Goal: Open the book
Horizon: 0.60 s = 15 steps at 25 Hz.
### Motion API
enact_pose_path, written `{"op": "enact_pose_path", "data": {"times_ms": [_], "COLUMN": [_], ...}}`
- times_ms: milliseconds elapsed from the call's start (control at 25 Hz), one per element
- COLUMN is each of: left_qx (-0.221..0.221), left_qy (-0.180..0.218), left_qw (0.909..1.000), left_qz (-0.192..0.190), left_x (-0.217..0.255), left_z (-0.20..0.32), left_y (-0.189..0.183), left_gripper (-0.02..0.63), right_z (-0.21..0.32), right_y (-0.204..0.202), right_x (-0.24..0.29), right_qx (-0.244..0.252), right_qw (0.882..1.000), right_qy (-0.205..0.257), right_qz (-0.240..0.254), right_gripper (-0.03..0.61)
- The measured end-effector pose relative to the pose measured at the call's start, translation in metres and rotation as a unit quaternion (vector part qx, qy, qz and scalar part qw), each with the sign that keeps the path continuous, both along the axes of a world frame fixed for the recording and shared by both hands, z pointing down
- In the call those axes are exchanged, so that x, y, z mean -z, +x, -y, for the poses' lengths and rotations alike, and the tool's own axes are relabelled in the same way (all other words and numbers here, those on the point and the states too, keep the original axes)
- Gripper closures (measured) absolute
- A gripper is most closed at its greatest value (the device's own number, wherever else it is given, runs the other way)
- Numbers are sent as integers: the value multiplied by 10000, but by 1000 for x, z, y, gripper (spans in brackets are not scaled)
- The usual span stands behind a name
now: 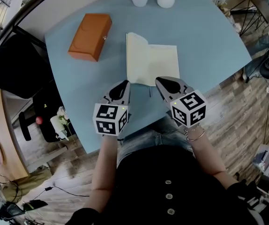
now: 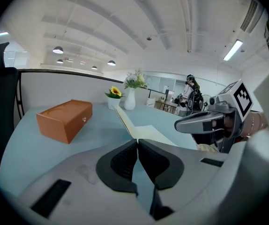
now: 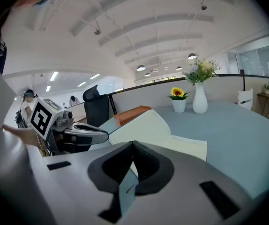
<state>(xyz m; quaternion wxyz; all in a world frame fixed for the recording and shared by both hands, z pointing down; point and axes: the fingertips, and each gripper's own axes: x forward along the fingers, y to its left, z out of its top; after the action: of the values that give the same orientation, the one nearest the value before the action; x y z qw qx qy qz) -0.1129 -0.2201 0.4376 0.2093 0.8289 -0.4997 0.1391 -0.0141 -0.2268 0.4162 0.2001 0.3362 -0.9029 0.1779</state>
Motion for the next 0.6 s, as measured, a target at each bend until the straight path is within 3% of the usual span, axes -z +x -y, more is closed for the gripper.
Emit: {"op": "enact_pose_path", "data": {"times_ms": [320, 600], "left_qx": [471, 575], "left_qy": [-304, -452], "left_qw": [9984, 9973], "left_qz": [-64, 33], "left_x": [-26, -44], "left_z": [-11, -12], "left_y": [-21, -32], "left_gripper": [595, 595], "right_z": [-6, -13], "right_y": [-17, -33], "right_x": [-13, -28], "right_qx": [195, 361], "right_qw": [9997, 9988], "right_qy": [-145, -304], "right_qz": [-58, -95], "right_gripper": [577, 577]}}
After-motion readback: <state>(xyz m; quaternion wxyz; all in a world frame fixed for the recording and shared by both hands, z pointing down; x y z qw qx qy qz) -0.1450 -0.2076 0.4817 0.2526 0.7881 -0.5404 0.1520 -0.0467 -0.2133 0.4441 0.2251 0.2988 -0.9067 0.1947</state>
